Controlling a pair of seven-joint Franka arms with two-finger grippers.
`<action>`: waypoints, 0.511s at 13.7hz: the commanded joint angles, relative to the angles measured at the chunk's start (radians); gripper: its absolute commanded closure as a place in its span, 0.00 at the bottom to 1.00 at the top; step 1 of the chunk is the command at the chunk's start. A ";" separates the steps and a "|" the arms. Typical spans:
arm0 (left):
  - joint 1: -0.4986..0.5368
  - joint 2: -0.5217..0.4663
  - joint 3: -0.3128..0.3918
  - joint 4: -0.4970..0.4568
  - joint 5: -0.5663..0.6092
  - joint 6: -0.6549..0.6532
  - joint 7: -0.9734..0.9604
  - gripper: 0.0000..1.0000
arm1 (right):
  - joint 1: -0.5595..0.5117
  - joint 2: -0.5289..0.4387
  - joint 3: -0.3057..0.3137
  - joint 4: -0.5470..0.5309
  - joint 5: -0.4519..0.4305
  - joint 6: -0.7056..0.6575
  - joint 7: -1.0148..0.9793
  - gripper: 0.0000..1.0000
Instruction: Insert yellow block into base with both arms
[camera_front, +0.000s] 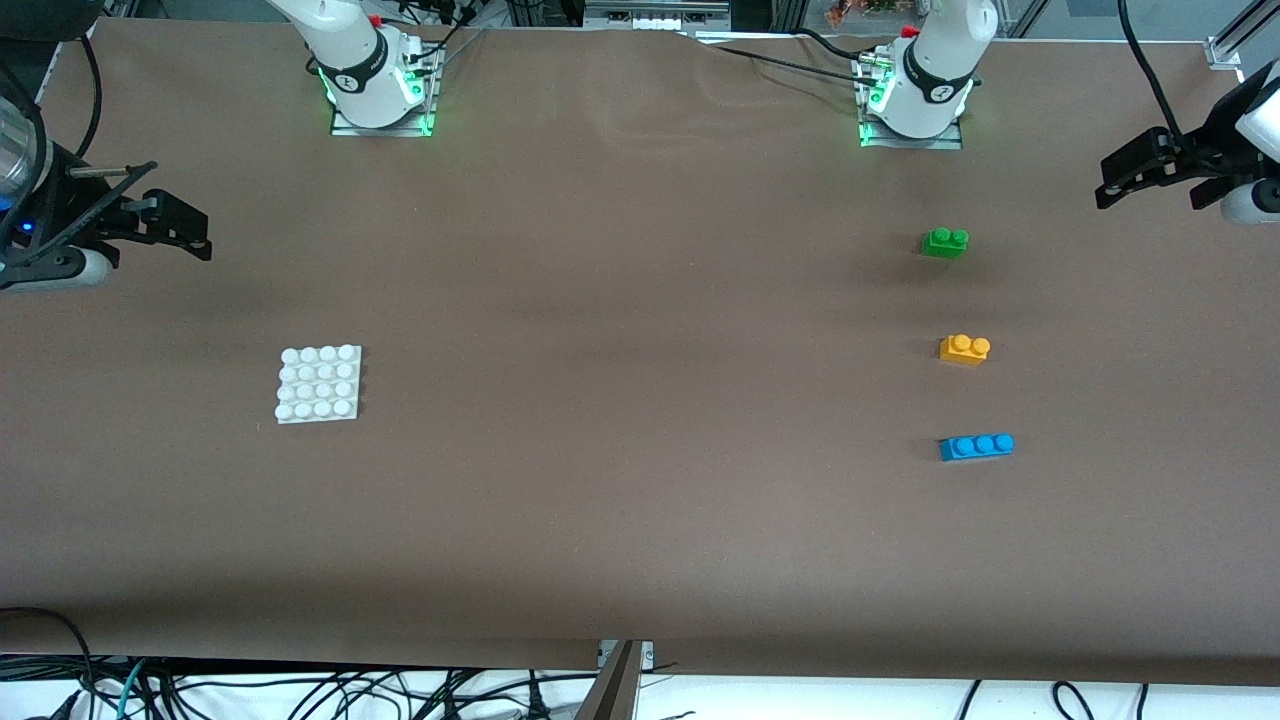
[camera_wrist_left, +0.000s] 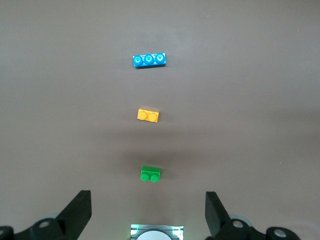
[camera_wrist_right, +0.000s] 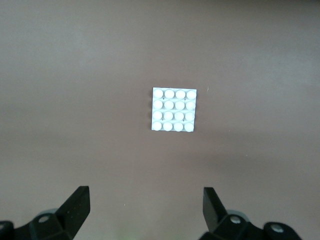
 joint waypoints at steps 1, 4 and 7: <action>0.002 0.009 -0.002 0.028 0.017 -0.022 0.013 0.00 | -0.006 0.003 0.002 0.017 0.011 -0.008 -0.006 0.00; 0.000 0.009 -0.006 0.028 0.017 -0.022 0.013 0.00 | -0.004 0.003 0.002 0.015 0.010 -0.017 -0.006 0.00; 0.000 0.009 -0.009 0.028 0.019 -0.022 0.013 0.00 | -0.004 0.003 0.002 0.015 -0.005 -0.006 0.000 0.00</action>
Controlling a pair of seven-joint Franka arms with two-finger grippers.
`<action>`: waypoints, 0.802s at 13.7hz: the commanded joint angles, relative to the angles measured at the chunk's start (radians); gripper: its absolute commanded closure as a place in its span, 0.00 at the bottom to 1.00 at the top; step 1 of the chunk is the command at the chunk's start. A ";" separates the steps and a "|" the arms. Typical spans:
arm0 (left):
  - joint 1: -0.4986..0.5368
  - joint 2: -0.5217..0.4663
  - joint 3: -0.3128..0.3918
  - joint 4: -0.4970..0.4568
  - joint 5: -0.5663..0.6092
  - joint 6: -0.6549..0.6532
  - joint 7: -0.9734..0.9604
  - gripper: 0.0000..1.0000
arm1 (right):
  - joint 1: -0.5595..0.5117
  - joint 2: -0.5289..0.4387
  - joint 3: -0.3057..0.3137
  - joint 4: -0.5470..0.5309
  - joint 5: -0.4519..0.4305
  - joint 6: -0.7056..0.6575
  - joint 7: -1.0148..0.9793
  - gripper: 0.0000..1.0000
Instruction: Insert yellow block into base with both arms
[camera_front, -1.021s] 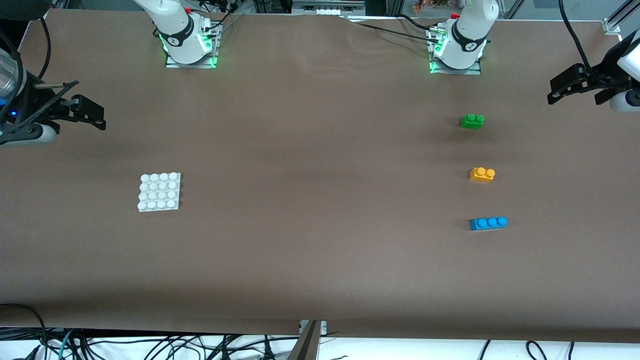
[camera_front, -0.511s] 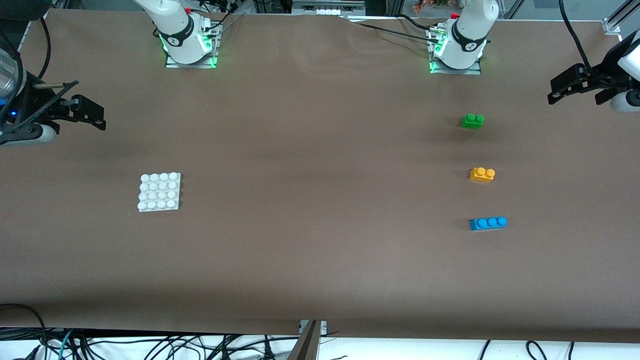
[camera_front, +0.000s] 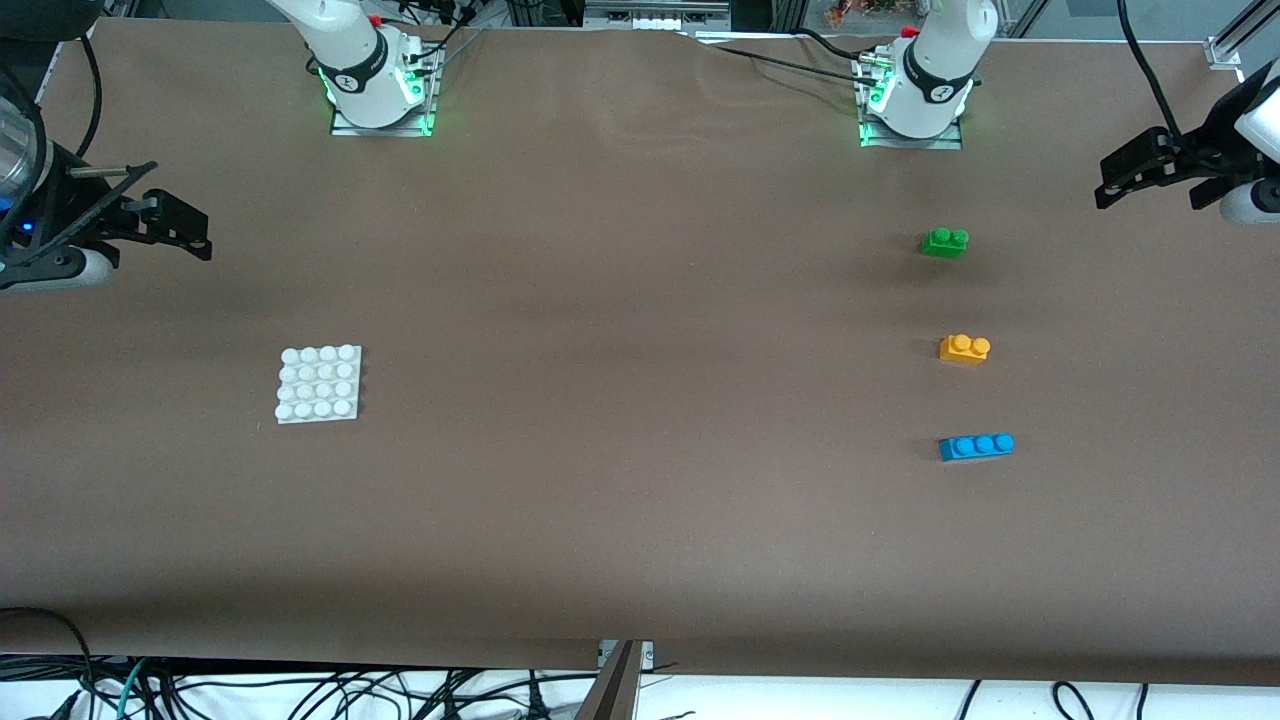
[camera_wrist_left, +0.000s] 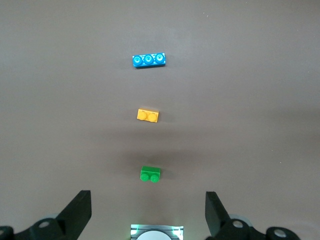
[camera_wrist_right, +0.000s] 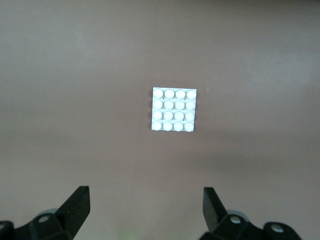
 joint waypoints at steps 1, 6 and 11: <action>0.000 0.009 -0.006 0.028 0.019 -0.022 0.013 0.00 | -0.004 0.006 0.002 0.015 -0.007 -0.008 -0.003 0.00; 0.000 0.009 -0.004 0.028 0.017 -0.022 0.013 0.00 | -0.006 0.059 0.001 -0.006 -0.010 -0.019 0.000 0.00; 0.000 0.009 -0.006 0.028 0.017 -0.022 0.013 0.00 | -0.039 0.122 -0.007 -0.060 -0.009 0.017 0.005 0.00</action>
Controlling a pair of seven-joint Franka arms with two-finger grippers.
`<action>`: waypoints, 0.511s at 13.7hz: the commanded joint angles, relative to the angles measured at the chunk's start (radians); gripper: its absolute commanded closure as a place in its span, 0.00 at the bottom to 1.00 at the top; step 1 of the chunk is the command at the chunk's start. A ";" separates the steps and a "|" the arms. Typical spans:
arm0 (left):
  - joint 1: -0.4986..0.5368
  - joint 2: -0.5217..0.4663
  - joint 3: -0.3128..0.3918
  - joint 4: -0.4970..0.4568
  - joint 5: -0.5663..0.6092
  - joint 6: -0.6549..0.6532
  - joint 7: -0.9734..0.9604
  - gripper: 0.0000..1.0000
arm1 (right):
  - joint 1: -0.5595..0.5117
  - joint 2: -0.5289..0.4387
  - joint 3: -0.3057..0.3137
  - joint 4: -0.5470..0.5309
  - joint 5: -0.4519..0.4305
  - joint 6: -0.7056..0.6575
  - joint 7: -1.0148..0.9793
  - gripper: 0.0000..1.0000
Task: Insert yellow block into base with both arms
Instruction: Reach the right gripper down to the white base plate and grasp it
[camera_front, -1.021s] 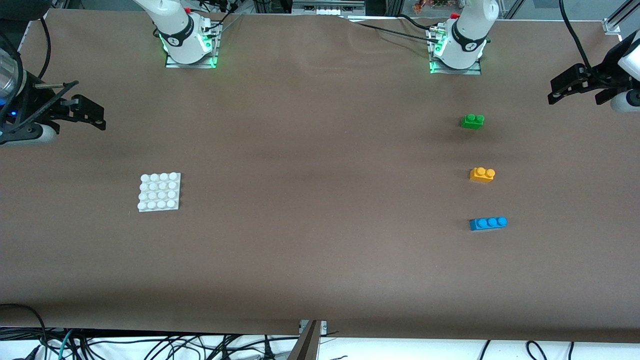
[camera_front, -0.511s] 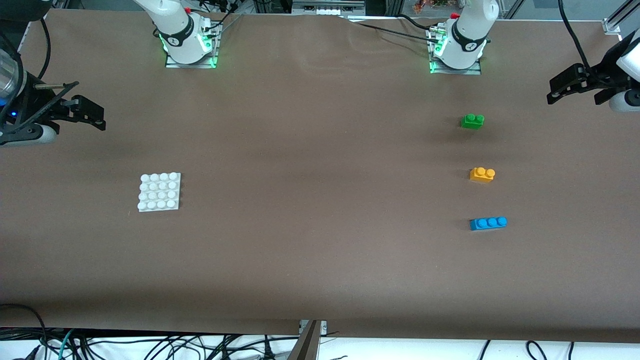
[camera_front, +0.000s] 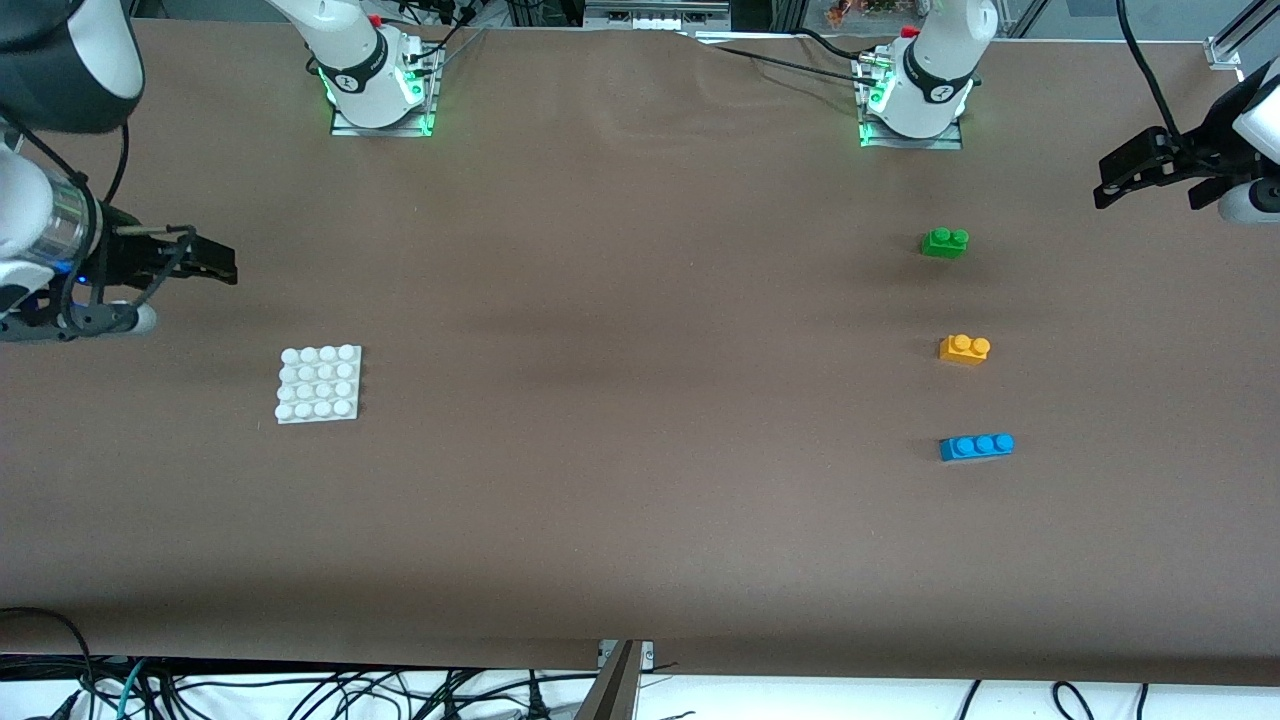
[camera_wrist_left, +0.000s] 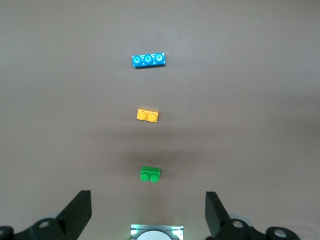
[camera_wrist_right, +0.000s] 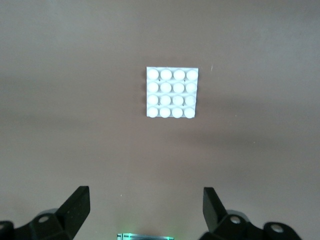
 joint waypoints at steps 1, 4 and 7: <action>0.000 0.009 -0.005 0.028 0.017 -0.022 0.013 0.00 | -0.024 0.048 -0.009 -0.016 -0.007 0.032 0.001 0.00; 0.000 0.009 -0.005 0.028 0.017 -0.022 0.013 0.00 | -0.024 0.091 -0.044 -0.108 -0.030 0.157 -0.005 0.00; 0.000 0.007 -0.005 0.028 0.017 -0.022 0.013 0.00 | -0.024 0.092 -0.047 -0.237 -0.055 0.330 -0.005 0.00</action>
